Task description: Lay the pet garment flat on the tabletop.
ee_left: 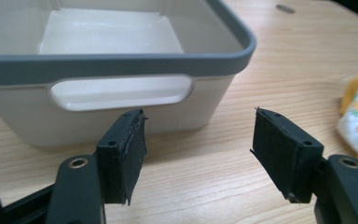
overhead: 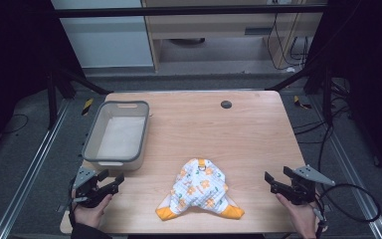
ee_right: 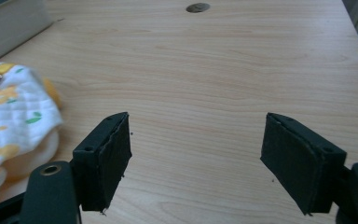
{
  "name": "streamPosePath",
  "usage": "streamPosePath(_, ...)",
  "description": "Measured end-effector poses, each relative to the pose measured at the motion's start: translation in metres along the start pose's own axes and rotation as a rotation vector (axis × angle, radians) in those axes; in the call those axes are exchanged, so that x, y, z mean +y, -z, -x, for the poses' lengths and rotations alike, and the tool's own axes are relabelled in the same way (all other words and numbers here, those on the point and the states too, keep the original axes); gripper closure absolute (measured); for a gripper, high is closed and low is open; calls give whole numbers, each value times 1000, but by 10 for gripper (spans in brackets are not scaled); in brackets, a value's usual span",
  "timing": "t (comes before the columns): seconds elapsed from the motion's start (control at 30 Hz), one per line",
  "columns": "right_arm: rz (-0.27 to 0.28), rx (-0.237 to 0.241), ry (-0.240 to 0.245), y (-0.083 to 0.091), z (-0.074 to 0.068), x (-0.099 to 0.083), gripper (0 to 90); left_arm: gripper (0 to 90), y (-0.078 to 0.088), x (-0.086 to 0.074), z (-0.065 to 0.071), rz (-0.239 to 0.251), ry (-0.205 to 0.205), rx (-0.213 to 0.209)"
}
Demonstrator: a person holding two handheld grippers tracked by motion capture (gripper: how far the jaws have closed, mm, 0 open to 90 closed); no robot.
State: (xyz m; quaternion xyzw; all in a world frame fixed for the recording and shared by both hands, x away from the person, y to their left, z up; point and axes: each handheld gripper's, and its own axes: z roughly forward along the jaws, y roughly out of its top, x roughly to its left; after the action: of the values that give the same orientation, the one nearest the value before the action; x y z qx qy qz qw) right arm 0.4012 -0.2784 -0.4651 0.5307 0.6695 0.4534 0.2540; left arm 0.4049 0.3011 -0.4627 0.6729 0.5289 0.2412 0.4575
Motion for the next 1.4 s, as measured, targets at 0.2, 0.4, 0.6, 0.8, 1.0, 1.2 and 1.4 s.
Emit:
streamPosePath(0.2, -4, 38, 18, -1, -9, 2, 239, 366, 3, 1, 8, -7, -18, -19)
streamPosePath(0.4, -16, 112, 43, -5, -21, 6, 254, 385, 4, 3, 20, -4, -83, -34)
streamPosePath(0.6, -16, 175, 47, -10, -27, 17, 246, 391, 1, 9, 33, -10, -104, -69)
streamPosePath(0.8, -2, 207, 36, -10, -26, 25, 250, 386, 0, 19, 39, -4, -124, -87)
streamPosePath(1.0, 20, 212, 45, -11, -25, 41, 251, 375, -3, 32, 46, 19, -133, -103)
streamPosePath(1.2, 33, 218, 79, -15, -31, 58, 253, 369, -11, 48, 56, 42, -145, -133)
streamPosePath(1.4, 47, 235, 118, -23, -41, 70, 266, 363, -25, 60, 73, 39, -189, -159)
